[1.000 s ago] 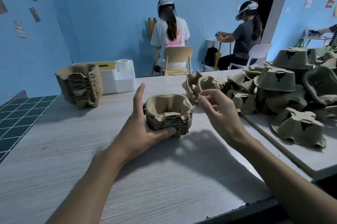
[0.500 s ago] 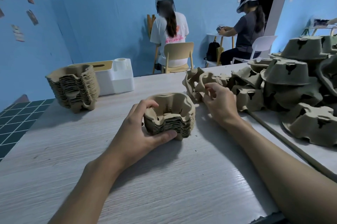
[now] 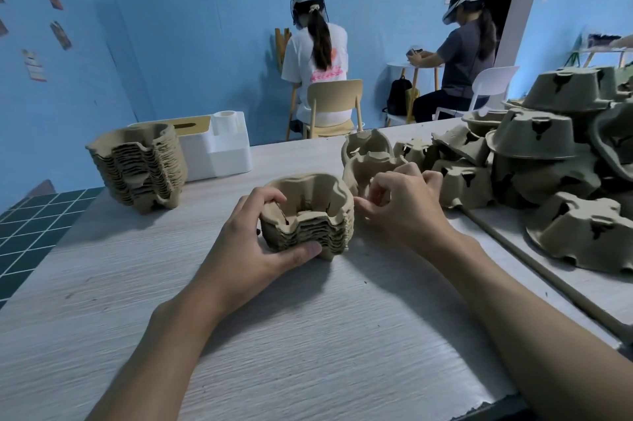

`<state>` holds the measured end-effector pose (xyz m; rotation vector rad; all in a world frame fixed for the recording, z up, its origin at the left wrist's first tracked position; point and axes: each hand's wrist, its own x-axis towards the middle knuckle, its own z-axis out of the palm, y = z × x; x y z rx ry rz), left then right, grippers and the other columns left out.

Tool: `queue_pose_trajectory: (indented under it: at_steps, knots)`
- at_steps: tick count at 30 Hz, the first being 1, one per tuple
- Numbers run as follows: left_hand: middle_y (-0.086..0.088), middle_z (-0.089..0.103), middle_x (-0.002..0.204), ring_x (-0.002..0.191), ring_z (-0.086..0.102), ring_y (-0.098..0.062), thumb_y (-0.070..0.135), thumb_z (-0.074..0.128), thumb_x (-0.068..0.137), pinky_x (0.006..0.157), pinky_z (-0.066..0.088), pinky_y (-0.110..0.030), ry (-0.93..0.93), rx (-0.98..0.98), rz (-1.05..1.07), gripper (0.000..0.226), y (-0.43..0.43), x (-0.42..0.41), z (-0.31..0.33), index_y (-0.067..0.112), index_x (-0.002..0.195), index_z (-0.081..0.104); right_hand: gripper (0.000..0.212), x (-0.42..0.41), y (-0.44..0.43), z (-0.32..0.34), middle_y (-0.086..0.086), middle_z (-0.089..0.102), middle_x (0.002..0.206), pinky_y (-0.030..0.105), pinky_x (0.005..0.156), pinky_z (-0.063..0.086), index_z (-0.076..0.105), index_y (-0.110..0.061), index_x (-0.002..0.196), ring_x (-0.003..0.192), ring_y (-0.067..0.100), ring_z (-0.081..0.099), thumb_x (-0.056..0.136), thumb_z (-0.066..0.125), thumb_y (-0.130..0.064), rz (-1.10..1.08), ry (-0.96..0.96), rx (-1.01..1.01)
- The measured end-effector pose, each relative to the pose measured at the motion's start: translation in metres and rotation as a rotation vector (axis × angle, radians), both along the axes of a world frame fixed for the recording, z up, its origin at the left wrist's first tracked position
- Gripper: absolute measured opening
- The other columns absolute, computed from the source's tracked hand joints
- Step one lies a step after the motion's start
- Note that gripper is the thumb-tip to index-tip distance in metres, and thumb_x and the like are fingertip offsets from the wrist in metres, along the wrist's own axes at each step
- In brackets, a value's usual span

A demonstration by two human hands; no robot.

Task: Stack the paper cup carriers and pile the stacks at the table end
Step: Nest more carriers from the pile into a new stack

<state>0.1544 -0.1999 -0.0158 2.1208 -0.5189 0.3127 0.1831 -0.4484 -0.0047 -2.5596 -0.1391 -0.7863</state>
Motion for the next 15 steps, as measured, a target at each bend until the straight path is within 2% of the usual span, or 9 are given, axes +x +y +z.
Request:
queue_pose_trajectory:
  at_steps: [5, 7, 9, 12, 15]
  knots:
    - [0.005, 0.058, 0.105, 0.092, 0.057, -0.007, 0.069, 0.077, 0.054, 0.078, 0.042, -0.022, 0.000, -0.004, 0.007, 0.065, 0.0017, 0.0003, 0.0011, 0.047, 0.109, 0.048, 0.052, -0.0024, 0.0000, 0.0037, -0.015, 0.060, 0.078, 0.043, 0.095, 0.023, 0.065, -0.031, 0.088, 0.102, 0.010, 0.042, 0.075, 0.047, -0.078, -0.033, 0.024, -0.074]
    - [0.006, 0.058, 0.106, 0.092, 0.057, -0.006, 0.068, 0.077, 0.054, 0.077, 0.042, -0.020, 0.003, -0.005, 0.010, 0.064, 0.0029, 0.0001, 0.0021, 0.048, 0.108, 0.048, 0.060, -0.0016, -0.0008, 0.0048, -0.015, 0.059, 0.081, 0.044, 0.094, 0.024, 0.068, -0.033, 0.086, 0.103, 0.011, 0.040, 0.072, 0.039, -0.084, -0.040, 0.042, -0.124]
    - [0.007, 0.058, 0.107, 0.092, 0.056, -0.007, 0.069, 0.077, 0.053, 0.077, 0.042, -0.021, 0.002, -0.001, 0.016, 0.064, 0.0039, 0.0000, 0.0030, 0.048, 0.107, 0.048, 0.060, -0.0012, -0.0013, 0.0036, -0.016, 0.056, 0.088, 0.044, 0.094, 0.024, 0.069, -0.034, 0.082, 0.105, 0.012, 0.038, 0.071, 0.041, -0.085, -0.031, 0.077, -0.176]
    - [0.006, 0.057, 0.104, 0.091, 0.056, -0.007, 0.069, 0.077, 0.053, 0.077, 0.042, -0.022, 0.005, -0.001, 0.028, 0.064, 0.0051, 0.0005, 0.0030, 0.048, 0.106, 0.048, 0.037, -0.0011, -0.0014, -0.0007, -0.016, 0.060, 0.090, 0.043, 0.092, 0.022, 0.066, -0.029, 0.078, 0.108, 0.013, 0.040, 0.080, 0.060, -0.065, -0.003, 0.065, -0.220]
    - [0.007, 0.057, 0.103, 0.091, 0.056, -0.006, 0.069, 0.076, 0.052, 0.076, 0.041, -0.020, 0.012, 0.009, 0.039, 0.064, 0.0068, 0.0010, 0.0031, 0.048, 0.106, 0.048, 0.017, -0.0053, -0.0036, 0.0025, -0.010, 0.060, 0.082, 0.043, 0.094, 0.022, 0.056, -0.025, 0.079, 0.104, 0.015, 0.045, 0.077, 0.062, -0.041, 0.014, 0.017, -0.148]
